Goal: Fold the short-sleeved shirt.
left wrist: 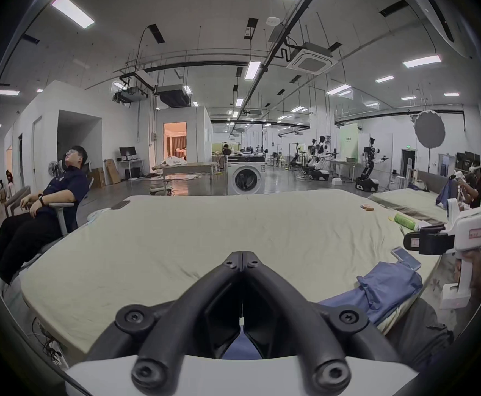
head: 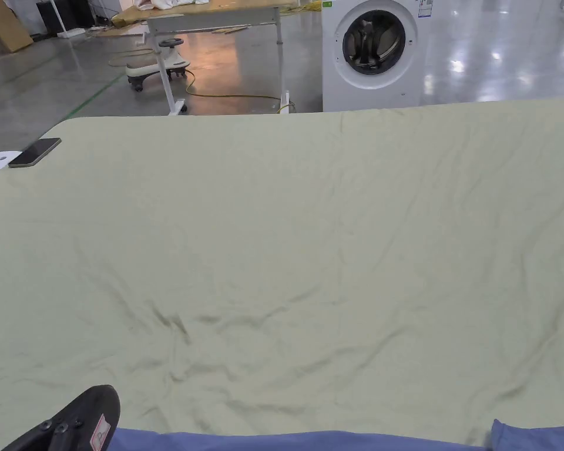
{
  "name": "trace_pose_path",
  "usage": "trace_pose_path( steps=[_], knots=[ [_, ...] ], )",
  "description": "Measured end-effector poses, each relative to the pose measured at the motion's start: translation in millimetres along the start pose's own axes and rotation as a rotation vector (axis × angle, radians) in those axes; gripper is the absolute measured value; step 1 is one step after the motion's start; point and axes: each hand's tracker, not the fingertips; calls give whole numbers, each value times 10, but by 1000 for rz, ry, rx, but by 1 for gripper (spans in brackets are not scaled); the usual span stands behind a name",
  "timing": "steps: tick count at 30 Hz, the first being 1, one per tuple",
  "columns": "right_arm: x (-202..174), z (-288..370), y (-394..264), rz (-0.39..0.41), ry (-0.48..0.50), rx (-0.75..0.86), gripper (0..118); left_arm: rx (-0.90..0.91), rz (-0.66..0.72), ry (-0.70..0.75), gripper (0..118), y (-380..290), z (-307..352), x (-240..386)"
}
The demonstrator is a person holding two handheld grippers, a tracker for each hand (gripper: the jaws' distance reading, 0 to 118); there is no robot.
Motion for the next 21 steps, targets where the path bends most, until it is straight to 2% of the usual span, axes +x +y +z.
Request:
trace_pose_path(
  steps=[2, 7, 8, 9, 10, 11, 12, 14, 18, 21],
  knots=[
    [34, -3, -8, -6, -1, 3, 0, -1, 15, 4, 0, -23, 3, -31],
    [100, 34, -38, -20, -15, 15, 0, -41, 169, -4, 0, -163, -20, -294],
    [118, 48, -46, -19, -15, 14, 0, -66, 191, 22, 6, -220, -48, -398],
    [134, 61, -59, -17, -13, 9, 0, -121, 231, 48, 19, -317, -79, -524],
    [73, 46, -23, -13, -18, 7, 0, -157, 270, 58, 41, -421, -109, -643],
    [81, 54, -35, -13, -22, 2, 0, -213, 320, 64, 41, -562, -158, -790],
    [100, 60, -52, -16, -20, -5, 0, -249, 371, 65, 51, -707, -207, -924],
    [123, 59, -88, -28, -16, -16, 0, -315, 510, 39, 91, -1018, -316, -1177],
    [168, 84, -130, -44, -15, -36, 0, -354, 840, 7, 92, -1572, -541, -1635],
    [191, 85, -143, -60, -17, -45, 0, -398, 955, -45, 90, -1863, -728, -1745]
  ],
)
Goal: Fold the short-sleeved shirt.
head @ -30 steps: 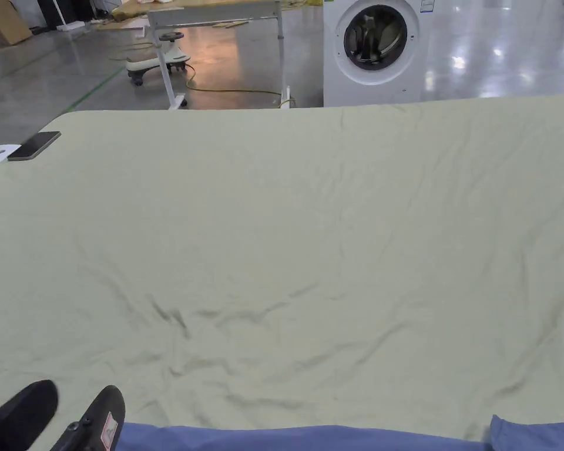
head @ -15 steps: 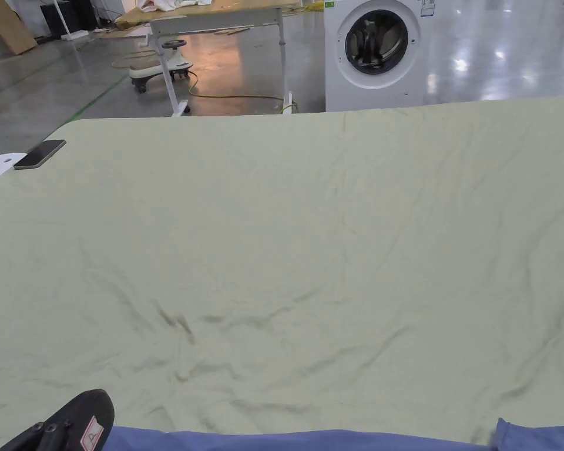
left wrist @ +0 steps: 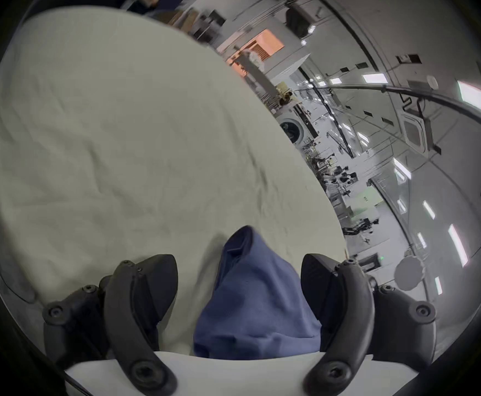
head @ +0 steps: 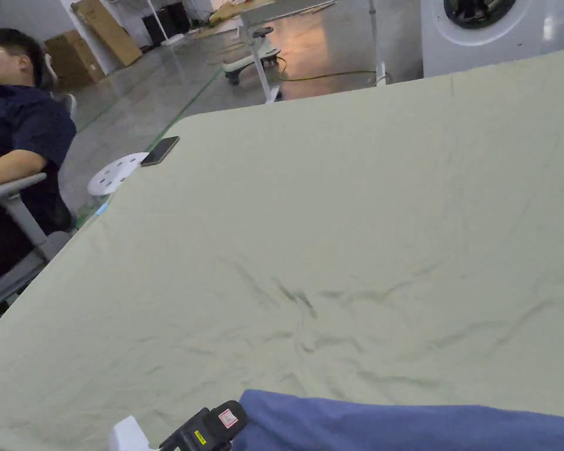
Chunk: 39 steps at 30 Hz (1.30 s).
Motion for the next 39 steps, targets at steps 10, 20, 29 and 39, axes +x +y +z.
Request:
trace_pose_path(
  steps=[10, 20, 29, 39],
  knots=[
    [-11, 31, -36, -9, -13, -11, 0, -93, 108, -75, 5, -316, -516, 129],
    [22, -20, -63, -36, -11, -21, 0, 148, -93, 64, 4, 708, 266, 463],
    [-4, -31, -43, -100, 17, -19, 0, 33, -314, 3, 5, -18, -85, 1442],
    [0, 118, -97, -105, 12, -23, 0, -321, -387, -96, 27, -1382, -1279, 2073]
  ],
)
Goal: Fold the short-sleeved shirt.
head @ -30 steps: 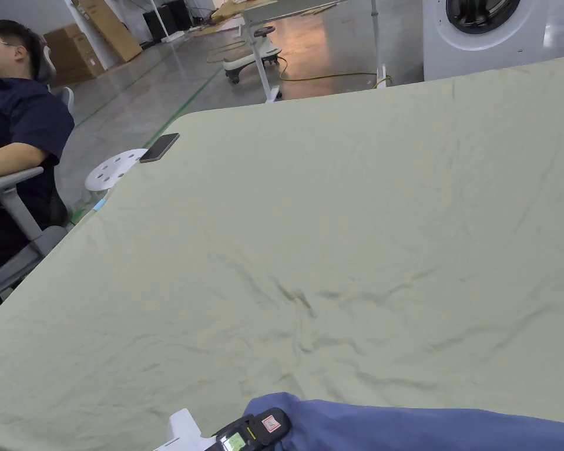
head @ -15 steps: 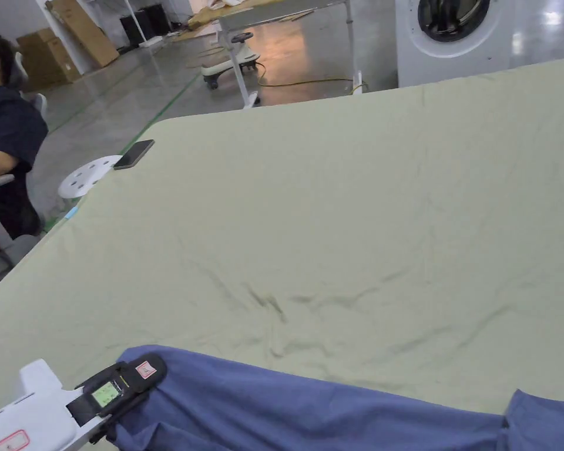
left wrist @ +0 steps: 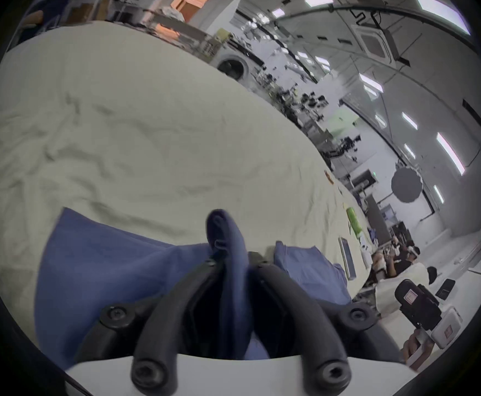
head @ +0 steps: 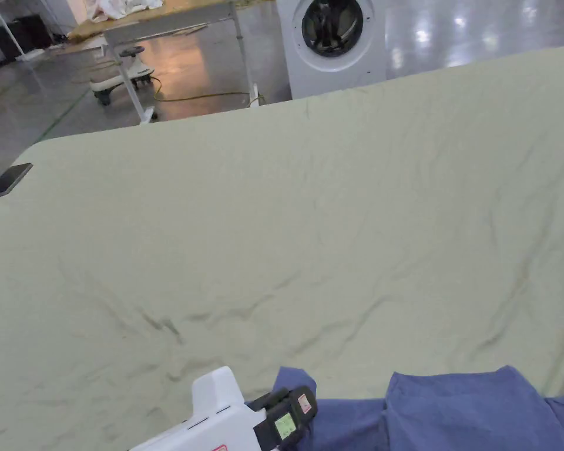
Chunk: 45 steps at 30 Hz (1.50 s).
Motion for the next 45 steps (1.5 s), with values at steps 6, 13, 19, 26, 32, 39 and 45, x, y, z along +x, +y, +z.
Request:
trace_pose_path(
  steps=[6, 13, 19, 26, 32, 39, 45],
  knots=[
    [101, -155, 34, -30, -24, -11, 0, 50, -53, -90, 47, 149, 155, 205],
    [63, -178, 54, -73, -27, -14, 0, -1, 33, -62, 6, -65, 19, -22],
    [-48, -126, 48, -77, -33, -27, 0, -165, -39, -39, 4, -586, -512, 67],
    [4, -130, 61, -72, -39, -27, 0, 37, -47, -82, 78, -59, 224, 20],
    [-23, -180, 27, -77, -21, -45, 0, 187, 185, 33, 85, 154, 918, -919],
    [-115, -122, 28, -59, -3, -67, 0, 141, 347, 0, 14, -183, 611, -1335],
    [-84, -1, 88, -30, 9, -56, 0, 239, 449, -137, 6, -23, 769, -1282]
  ],
)
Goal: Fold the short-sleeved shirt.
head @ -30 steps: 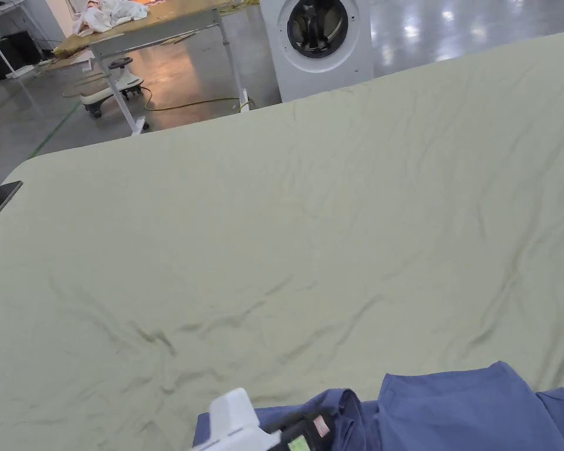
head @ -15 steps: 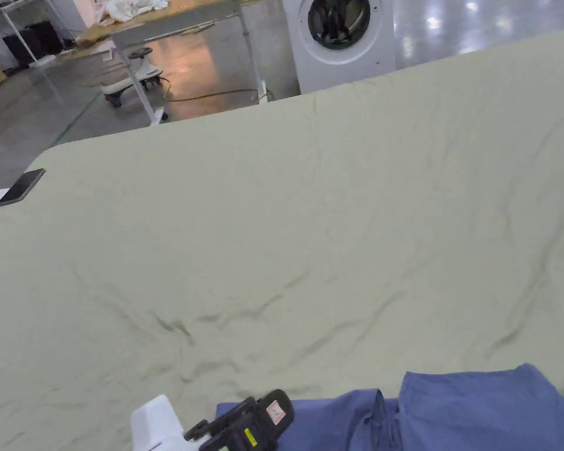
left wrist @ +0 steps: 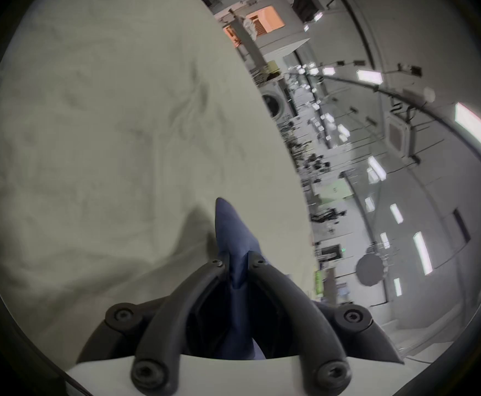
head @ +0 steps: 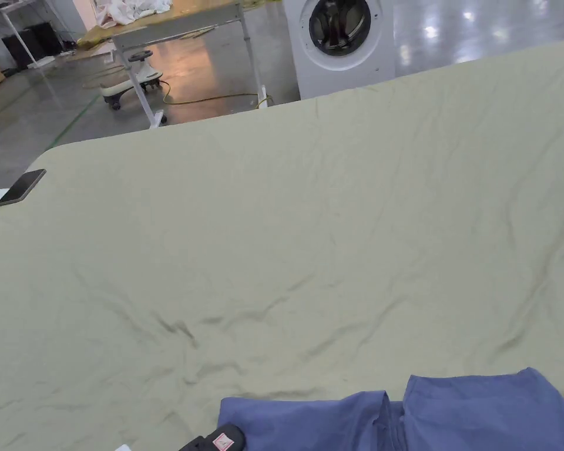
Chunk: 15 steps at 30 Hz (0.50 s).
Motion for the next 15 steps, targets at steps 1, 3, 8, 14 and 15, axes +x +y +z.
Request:
trace_pose_path(
  steps=[1, 3, 8, 14, 15],
  knots=[
    [64, -30, -14, 2, -5, 0, 0, 17, 23, -40, 6, 67, 89, 59],
    [110, -35, -11, -4, -7, 1, 0, 52, 12, -51, 6, 182, 272, 219],
    [143, -146, -40, -43, 4, 0, 0, 162, -161, 1, 6, 547, 792, 665],
    [38, -133, -249, -37, 26, -1, 0, 36, -254, -137, 6, 222, 620, 1294],
    [25, -126, -243, -37, 28, 2, 0, -38, -249, -166, 6, -14, 405, 1413]
  ],
)
